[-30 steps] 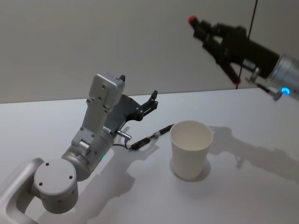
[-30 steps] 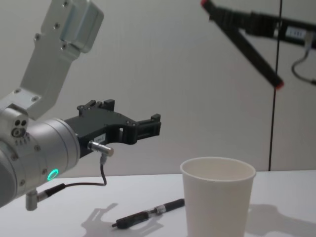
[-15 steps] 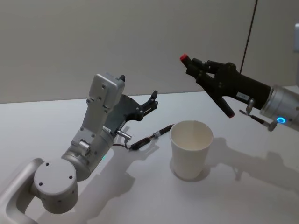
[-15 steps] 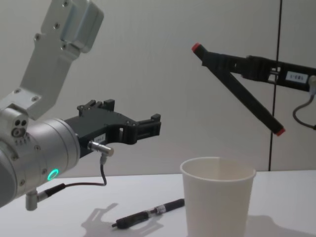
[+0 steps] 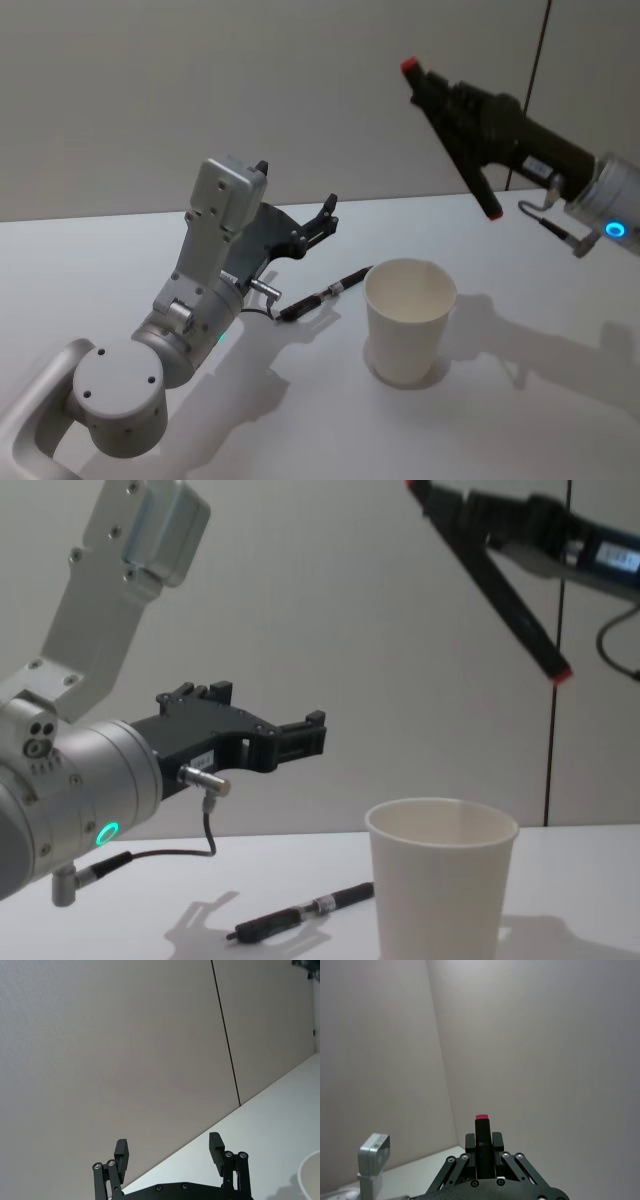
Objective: Place the pen into the pen holder.
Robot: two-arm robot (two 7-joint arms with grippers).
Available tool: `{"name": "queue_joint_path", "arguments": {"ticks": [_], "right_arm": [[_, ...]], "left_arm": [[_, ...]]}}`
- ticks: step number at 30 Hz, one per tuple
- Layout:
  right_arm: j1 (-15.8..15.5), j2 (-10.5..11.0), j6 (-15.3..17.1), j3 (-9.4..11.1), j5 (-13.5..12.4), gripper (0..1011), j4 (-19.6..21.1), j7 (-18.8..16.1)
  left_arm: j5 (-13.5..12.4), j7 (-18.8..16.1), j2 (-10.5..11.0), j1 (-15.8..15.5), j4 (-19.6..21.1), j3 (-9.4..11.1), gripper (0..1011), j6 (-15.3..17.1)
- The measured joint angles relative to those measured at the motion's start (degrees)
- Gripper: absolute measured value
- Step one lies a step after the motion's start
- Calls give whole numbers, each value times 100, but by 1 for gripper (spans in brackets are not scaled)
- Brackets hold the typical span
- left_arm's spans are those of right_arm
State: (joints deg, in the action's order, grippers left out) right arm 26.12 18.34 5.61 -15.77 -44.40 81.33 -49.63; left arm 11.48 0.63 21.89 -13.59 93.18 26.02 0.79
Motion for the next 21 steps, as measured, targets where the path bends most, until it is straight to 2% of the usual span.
{"name": "queue_joint_path", "arguments": {"ticks": [5,8,11,17,21], "right_arm": [[38,-38,85,17,-370,187,66,111],[38,-47,142,17,-503,187,90,161],[16,-56,300,1,-737,187,134,251],[-38,-53,607,-42,-959,187,197,333],[-68,-31,950,-92,-1032,187,258,343]], "left_arm": [[0,0,0,0,0,0,1001,0],[0,0,0,0,0,0,1001,0],[0,0,0,0,0,0,1001,0],[0,0,0,0,0,0,1001,0],[0,0,0,0,0,0,1001,0]]}}
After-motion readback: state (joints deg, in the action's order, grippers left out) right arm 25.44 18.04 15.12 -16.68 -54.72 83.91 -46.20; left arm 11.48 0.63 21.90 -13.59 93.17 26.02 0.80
